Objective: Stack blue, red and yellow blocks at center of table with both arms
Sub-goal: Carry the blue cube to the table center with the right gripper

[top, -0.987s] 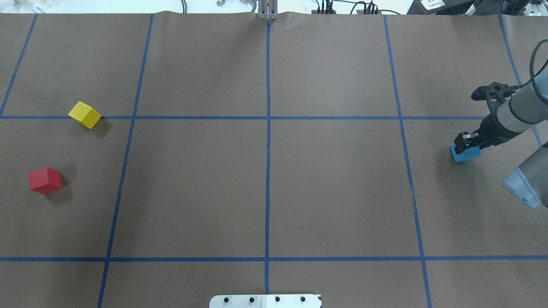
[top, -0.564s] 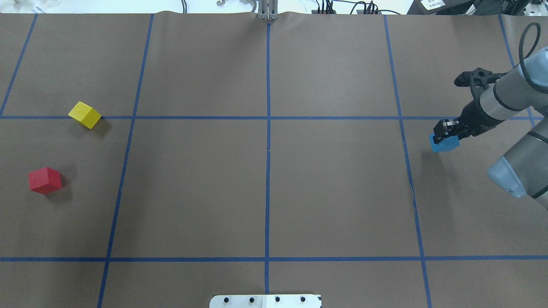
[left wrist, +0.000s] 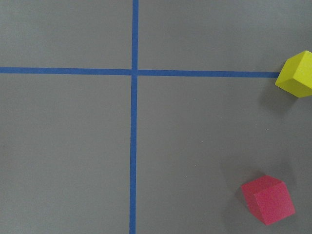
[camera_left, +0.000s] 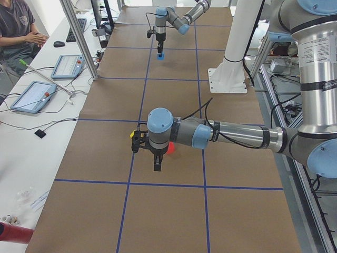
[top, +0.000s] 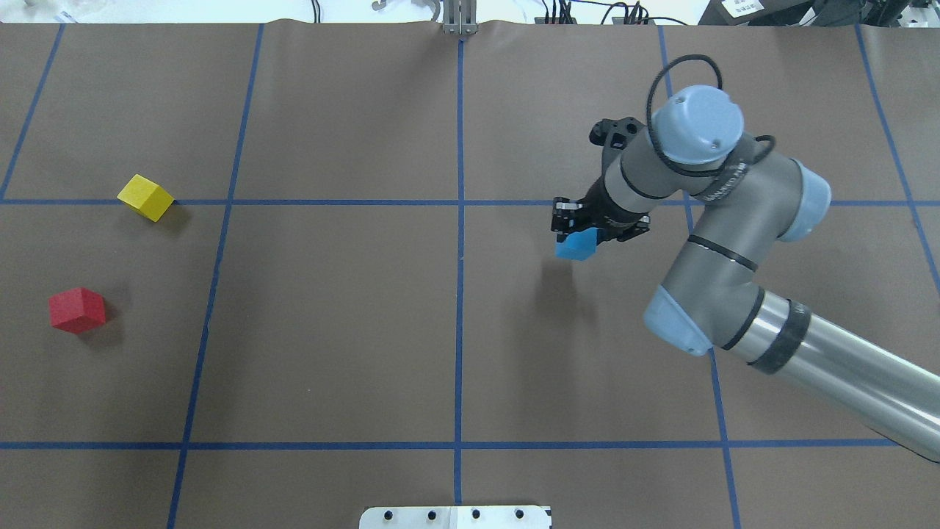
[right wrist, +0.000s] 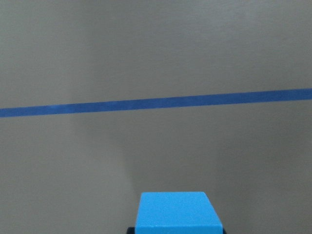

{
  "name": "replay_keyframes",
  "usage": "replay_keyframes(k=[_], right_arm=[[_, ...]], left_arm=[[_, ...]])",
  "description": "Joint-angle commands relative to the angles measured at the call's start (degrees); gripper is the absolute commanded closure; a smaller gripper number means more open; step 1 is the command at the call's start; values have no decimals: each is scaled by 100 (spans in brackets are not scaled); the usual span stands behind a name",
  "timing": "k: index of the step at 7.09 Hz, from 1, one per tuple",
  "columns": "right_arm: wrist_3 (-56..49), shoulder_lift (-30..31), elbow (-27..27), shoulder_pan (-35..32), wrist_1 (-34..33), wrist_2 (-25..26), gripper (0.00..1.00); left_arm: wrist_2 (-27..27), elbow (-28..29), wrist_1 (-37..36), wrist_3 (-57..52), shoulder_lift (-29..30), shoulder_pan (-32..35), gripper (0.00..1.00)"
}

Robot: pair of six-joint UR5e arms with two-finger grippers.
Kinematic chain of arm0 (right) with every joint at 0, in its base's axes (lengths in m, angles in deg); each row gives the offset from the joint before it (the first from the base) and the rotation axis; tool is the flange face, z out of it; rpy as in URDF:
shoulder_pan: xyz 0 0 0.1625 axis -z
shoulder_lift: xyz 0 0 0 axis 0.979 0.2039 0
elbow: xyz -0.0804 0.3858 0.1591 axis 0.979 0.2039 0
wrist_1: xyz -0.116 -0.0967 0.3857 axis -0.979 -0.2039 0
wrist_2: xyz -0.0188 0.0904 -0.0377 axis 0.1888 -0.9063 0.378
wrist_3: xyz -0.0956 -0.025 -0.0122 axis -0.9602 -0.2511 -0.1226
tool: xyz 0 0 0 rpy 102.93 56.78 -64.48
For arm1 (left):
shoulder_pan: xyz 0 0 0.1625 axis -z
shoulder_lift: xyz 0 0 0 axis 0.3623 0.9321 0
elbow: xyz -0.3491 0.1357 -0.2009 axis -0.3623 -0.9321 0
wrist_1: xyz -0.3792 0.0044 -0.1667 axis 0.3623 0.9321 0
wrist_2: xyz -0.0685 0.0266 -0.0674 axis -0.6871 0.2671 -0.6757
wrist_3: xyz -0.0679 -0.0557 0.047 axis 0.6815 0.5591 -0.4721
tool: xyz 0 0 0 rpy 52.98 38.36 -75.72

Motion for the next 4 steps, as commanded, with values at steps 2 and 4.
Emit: replay_keyframes(k=[2,4], right_arm=[[760,-1321,1028,381,-250,313,100],[937,-1454,1284,521,-241,365,100]], left_arm=[[-2,-1,7,-4,-3,-7,0],[-2,-1,16,-4,-3,-7,0]])
